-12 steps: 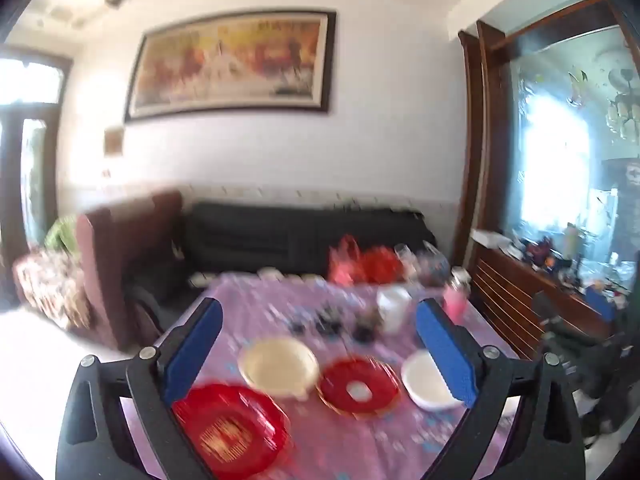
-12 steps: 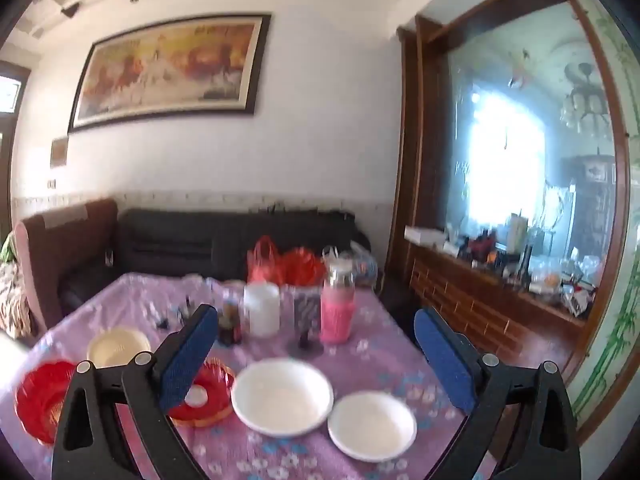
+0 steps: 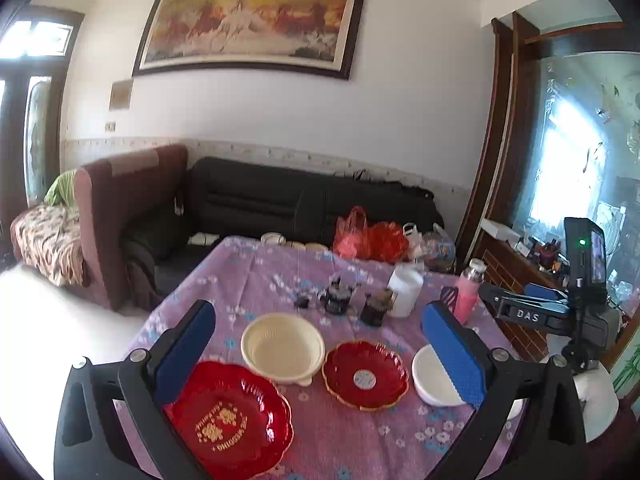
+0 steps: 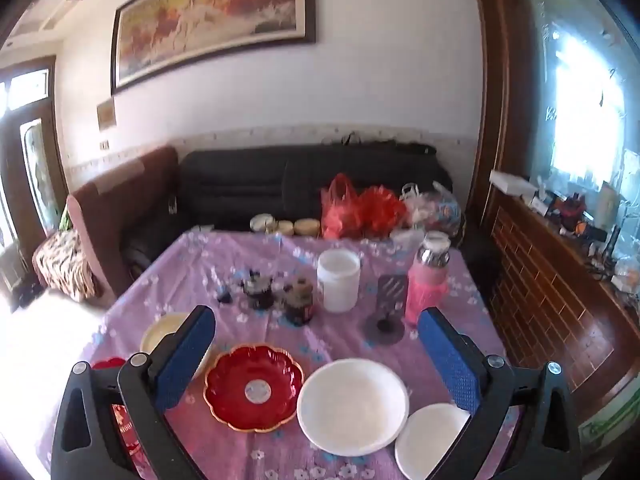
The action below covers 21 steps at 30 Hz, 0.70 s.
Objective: Organize plates and bowls
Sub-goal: 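Move the right gripper to the rim of the small red gold-rimmed plate, then close the right gripper on the small red plate rim and lift it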
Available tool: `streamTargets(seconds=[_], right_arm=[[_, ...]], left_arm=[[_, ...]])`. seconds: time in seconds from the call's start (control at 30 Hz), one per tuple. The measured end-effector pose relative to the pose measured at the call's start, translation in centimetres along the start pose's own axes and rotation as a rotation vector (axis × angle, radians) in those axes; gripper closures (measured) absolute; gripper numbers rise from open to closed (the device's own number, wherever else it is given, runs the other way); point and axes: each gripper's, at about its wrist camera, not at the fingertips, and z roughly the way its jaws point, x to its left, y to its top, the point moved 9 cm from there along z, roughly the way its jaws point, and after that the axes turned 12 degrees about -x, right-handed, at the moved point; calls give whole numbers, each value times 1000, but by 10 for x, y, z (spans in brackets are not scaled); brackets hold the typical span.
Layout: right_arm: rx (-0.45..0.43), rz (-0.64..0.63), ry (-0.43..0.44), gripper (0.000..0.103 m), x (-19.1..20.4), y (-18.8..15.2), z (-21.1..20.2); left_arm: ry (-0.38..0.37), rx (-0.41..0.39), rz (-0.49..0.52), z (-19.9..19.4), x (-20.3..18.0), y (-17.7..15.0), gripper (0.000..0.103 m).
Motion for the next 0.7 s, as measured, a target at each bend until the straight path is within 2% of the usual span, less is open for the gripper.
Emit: streamTargets(seconds=[0.13, 0.23, 0.3, 0.37, 0.53, 0.67, 0.7], right_arm=[[151, -6, 44, 6, 7, -86, 72], [261, -9, 86, 13, 24, -130, 110], [334, -13, 110, 19, 33, -149, 141], [390, -17, 121, 23, 43, -161, 165], [480, -46, 114, 24, 62, -182, 218], [538, -9, 106, 25, 67, -193, 247], [556, 7, 120, 29, 69, -197, 252]], left_arm=[[14, 57, 3, 16, -8, -74, 0], [14, 88, 2, 20, -19, -118, 0], [-36, 100, -65, 6, 16, -75, 0], [-50, 102, -71, 4, 21, -77, 0], [-27, 103, -28, 5, 37, -77, 0], [-27, 96, -22, 6, 42, -75, 0], [-26, 95, -23, 6, 43, -74, 0]])
